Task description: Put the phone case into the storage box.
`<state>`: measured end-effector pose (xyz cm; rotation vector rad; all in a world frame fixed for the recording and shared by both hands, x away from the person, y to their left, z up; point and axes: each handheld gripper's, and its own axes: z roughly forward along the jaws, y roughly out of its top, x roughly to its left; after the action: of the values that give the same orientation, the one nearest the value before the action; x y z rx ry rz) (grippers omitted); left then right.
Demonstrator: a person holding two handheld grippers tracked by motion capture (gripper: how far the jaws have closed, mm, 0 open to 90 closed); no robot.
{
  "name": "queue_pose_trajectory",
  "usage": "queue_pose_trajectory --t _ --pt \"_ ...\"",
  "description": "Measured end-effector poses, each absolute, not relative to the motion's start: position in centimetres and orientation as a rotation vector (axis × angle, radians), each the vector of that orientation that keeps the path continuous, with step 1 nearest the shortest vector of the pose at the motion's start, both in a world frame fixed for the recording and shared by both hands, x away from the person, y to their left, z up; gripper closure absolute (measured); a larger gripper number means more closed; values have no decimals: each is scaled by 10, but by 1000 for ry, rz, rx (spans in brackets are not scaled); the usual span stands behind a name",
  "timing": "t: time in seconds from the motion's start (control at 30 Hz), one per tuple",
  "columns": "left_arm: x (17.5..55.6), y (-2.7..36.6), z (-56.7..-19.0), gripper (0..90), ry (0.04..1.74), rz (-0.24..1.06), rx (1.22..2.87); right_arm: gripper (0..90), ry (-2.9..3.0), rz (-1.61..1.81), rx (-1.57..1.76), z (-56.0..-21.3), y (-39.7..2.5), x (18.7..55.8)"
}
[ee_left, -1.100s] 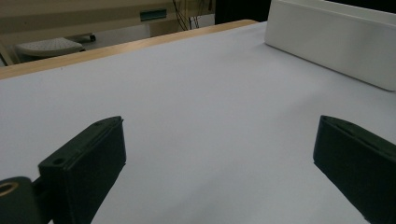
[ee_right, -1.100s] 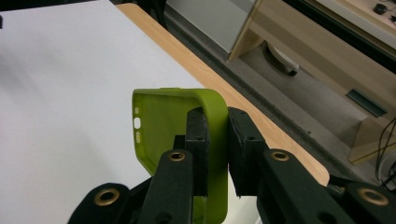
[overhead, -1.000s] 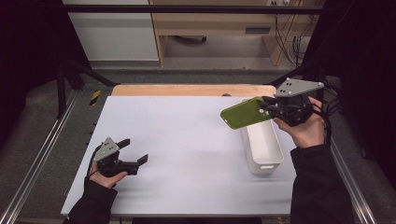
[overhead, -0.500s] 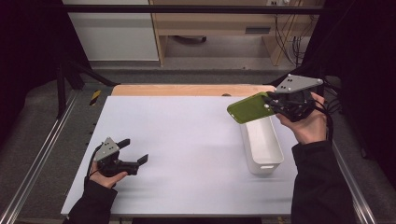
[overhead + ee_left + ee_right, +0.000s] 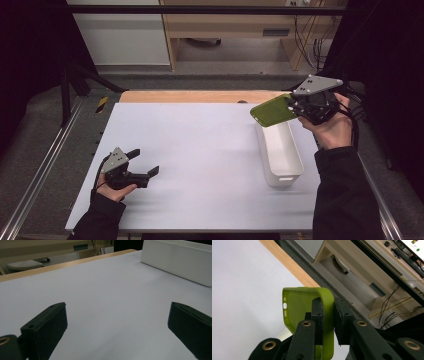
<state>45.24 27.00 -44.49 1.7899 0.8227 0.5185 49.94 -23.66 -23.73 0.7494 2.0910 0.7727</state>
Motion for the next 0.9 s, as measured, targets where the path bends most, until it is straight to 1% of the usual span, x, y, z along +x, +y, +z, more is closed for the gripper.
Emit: queue_pose_trajectory --t 0.9 --pt "453 269 -448 24 817 515 1800 794 2099 576 701 -247 -240 529"
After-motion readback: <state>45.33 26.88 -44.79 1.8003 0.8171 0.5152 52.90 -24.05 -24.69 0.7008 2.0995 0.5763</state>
